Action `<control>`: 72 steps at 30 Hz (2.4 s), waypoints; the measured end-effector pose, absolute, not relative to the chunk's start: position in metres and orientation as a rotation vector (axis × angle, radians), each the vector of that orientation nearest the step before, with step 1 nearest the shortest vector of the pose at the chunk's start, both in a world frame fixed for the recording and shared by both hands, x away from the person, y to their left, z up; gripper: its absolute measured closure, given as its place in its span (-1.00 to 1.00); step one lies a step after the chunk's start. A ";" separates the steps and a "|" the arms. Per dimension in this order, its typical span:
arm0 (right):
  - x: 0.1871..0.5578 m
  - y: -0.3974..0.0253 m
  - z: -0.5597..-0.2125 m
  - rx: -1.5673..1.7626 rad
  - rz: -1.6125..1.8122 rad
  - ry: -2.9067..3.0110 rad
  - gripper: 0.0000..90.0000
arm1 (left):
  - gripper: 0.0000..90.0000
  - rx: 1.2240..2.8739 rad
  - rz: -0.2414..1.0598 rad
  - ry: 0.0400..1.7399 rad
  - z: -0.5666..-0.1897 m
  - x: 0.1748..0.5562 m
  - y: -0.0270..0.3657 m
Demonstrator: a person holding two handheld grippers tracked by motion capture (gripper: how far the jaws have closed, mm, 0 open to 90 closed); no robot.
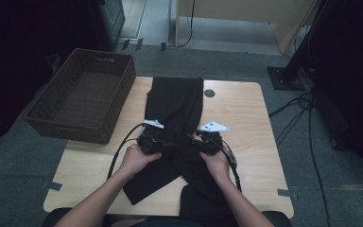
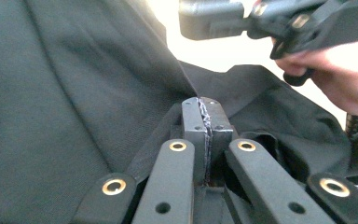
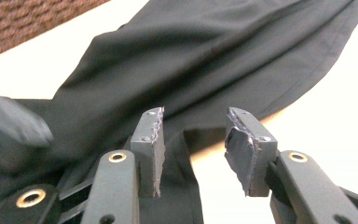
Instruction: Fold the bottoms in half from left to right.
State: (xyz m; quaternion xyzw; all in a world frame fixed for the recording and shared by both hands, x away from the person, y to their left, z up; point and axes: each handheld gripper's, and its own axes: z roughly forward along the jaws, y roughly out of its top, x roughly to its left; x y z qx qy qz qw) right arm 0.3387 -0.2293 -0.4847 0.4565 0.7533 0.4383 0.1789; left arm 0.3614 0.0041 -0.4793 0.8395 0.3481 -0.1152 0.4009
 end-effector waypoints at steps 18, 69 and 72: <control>0.362 -0.202 -0.505 1.438 1.287 2.205 0.17 | 1.00 2.131 -0.233 0.897 -0.496 0.359 -0.008; 0.365 -0.257 -0.513 1.440 1.075 2.270 0.96 | 0.23 2.096 0.054 1.123 -0.505 0.428 0.049; 0.366 -0.258 -0.513 1.425 1.068 2.266 0.96 | 0.25 2.104 0.056 1.101 -0.506 0.428 0.049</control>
